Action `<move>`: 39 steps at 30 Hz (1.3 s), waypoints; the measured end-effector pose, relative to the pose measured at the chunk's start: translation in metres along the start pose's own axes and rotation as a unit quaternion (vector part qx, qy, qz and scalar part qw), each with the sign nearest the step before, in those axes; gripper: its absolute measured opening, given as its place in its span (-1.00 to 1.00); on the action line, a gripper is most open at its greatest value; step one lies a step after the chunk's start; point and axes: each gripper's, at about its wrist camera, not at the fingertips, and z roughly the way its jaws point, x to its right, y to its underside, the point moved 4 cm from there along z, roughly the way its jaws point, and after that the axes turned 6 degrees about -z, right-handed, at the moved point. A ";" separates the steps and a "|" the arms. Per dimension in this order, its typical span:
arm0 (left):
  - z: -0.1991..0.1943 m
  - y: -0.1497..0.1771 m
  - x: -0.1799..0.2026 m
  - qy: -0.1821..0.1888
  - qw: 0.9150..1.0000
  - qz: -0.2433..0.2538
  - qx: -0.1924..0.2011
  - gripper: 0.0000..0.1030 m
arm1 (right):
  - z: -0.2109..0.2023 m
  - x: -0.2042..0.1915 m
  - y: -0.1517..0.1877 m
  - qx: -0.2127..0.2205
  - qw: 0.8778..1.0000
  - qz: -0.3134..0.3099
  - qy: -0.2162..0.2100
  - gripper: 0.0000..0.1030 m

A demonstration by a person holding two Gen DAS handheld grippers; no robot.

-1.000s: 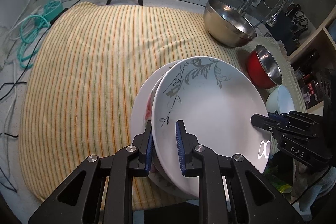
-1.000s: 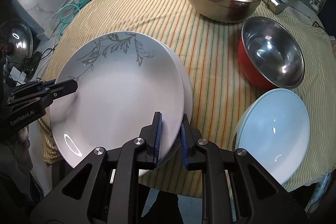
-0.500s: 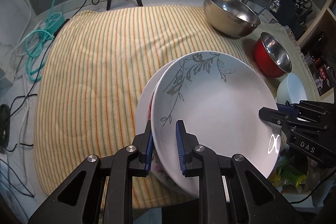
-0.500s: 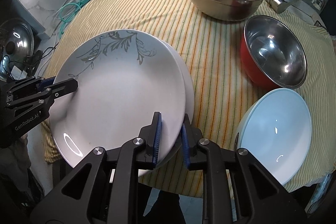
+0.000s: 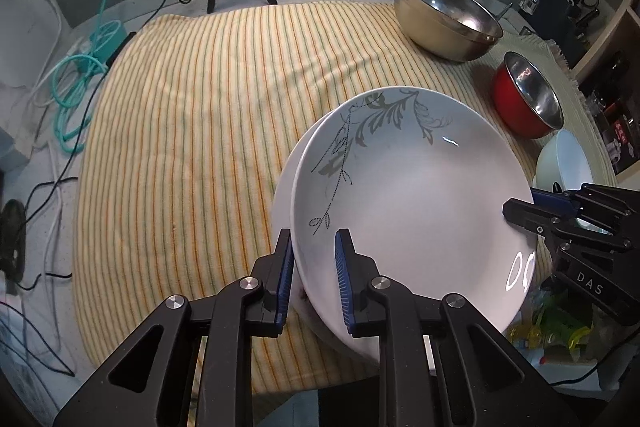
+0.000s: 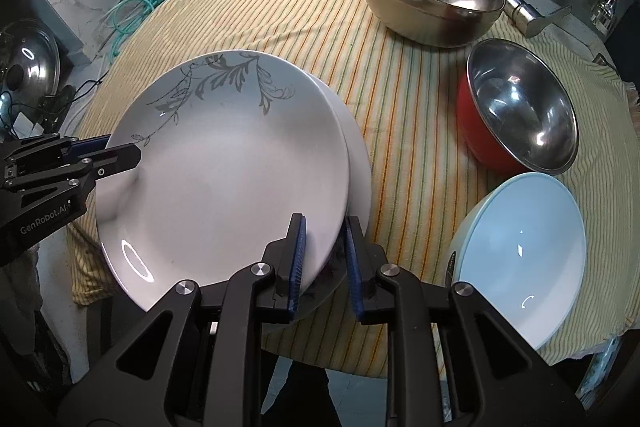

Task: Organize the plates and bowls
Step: 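Open the right gripper and withdraw from the grey-leaf plate, then grasp the rim of the large steel bowl with the right gripper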

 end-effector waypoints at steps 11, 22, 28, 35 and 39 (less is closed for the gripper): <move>-0.005 0.001 -0.003 0.017 1.000 -0.013 0.006 -0.64 | -0.011 0.005 -0.002 0.024 0.999 0.016 -0.014 -0.40; -0.030 -0.016 -0.018 0.072 0.995 -0.062 0.032 -0.49 | -0.056 0.033 -0.015 0.095 0.991 0.064 -0.067 0.28; -0.050 -0.040 -0.022 0.121 0.986 -0.098 0.058 -0.10 | -0.080 0.064 -0.025 0.131 0.981 0.111 -0.088 0.31; -0.049 -0.070 -0.009 0.145 0.983 -0.087 0.068 -0.09 | -0.091 0.097 -0.045 0.150 0.970 0.163 -0.104 0.31; -0.044 -0.089 0.004 0.159 0.982 -0.073 0.067 -0.09 | -0.088 0.112 -0.062 0.156 0.963 0.191 -0.108 0.31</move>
